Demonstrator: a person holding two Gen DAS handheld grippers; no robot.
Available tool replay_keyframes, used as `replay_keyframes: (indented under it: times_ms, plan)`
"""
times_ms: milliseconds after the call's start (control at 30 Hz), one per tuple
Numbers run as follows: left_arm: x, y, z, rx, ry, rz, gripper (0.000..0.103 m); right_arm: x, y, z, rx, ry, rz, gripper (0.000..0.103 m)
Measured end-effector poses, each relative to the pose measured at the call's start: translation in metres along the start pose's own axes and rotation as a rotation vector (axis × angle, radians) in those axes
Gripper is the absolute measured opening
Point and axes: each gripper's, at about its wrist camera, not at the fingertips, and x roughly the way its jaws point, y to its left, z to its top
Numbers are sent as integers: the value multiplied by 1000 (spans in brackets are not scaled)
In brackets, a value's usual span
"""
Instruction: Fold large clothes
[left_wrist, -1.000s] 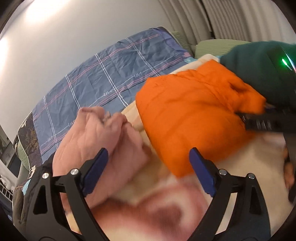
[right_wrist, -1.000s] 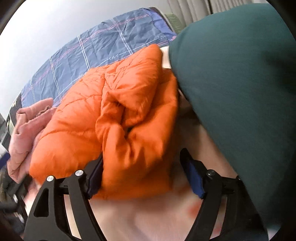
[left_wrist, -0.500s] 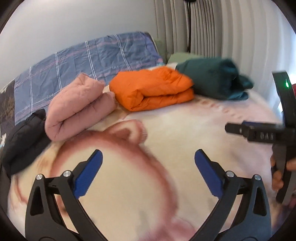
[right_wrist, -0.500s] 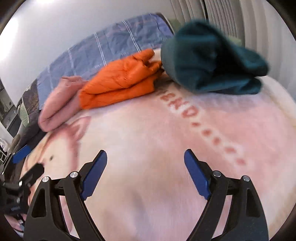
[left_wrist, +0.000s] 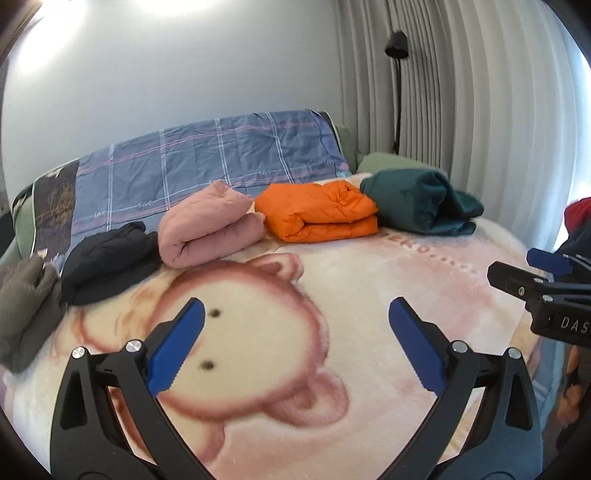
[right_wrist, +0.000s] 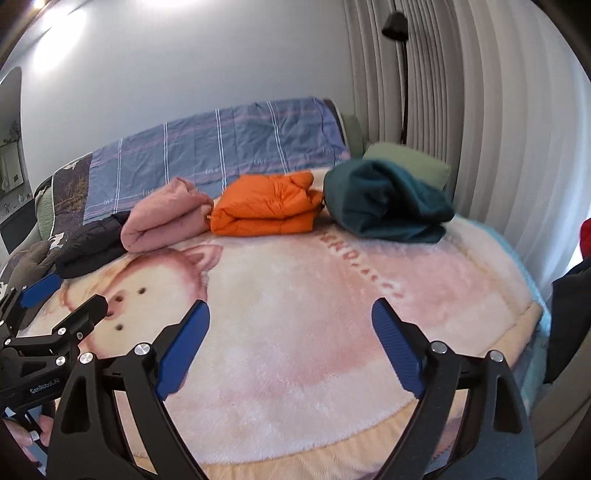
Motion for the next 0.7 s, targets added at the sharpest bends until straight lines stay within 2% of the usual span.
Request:
replay_keyframes:
  times_ms: [100, 200, 367, 700]
  plan:
    - [-16, 3, -2, -30, -19, 10, 101, -16, 3, -2, -4, -20, 11, 93]
    - [-29, 1, -4, -11, -33, 59, 101, -26, 5, -6, 2, -27, 17, 93]
    - [-43, -10, -8, 44, -65, 127, 101, -36, 7, -12, -15, -62, -48, 93]
    - [-57, -11, -12, 33, -62, 106, 101, -53, 12, -15, -34, -100, -69, 93]
